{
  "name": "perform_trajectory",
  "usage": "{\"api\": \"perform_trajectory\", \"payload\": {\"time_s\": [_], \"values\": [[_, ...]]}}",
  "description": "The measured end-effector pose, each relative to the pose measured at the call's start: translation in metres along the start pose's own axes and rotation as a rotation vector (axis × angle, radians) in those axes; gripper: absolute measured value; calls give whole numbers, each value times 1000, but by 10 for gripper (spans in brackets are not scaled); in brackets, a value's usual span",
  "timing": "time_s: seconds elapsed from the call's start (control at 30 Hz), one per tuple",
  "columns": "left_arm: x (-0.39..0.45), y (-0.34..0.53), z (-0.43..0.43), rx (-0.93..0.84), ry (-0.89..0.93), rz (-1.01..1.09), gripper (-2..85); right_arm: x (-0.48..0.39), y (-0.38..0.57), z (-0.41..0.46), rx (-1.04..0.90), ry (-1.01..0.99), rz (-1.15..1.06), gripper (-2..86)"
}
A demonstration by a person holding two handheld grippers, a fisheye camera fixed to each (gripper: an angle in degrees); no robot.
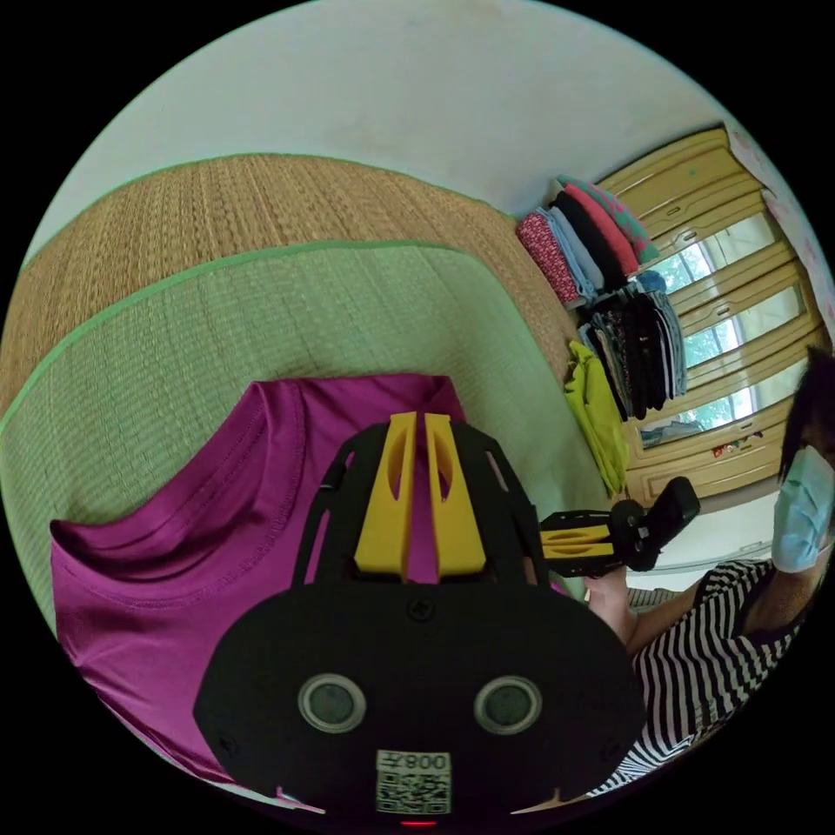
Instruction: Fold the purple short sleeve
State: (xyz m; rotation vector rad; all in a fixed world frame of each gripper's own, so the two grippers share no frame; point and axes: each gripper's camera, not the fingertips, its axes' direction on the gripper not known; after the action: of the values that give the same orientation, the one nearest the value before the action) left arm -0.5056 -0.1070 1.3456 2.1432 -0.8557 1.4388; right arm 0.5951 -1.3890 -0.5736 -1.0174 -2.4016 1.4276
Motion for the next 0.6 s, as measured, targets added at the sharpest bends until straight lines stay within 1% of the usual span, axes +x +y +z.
{"api": "perform_trajectory", "payload": {"time_s": [0.13,0.27,0.37,0.5,0.6], "values": [[11,-5,11,-31,36,66,13,8,-4,-5,47,-71,12,2],[11,-12,32,-79,-9,95,7,14,-8,-14,121,-114,16,2],[0,-13,48,-128,-38,69,4,19,-11,-8,120,-56,58,2],[-9,-5,42,-109,-22,65,3,20,-21,4,84,45,94,2],[-9,8,36,-99,-1,87,2,14,-30,17,57,69,75,2]]}}
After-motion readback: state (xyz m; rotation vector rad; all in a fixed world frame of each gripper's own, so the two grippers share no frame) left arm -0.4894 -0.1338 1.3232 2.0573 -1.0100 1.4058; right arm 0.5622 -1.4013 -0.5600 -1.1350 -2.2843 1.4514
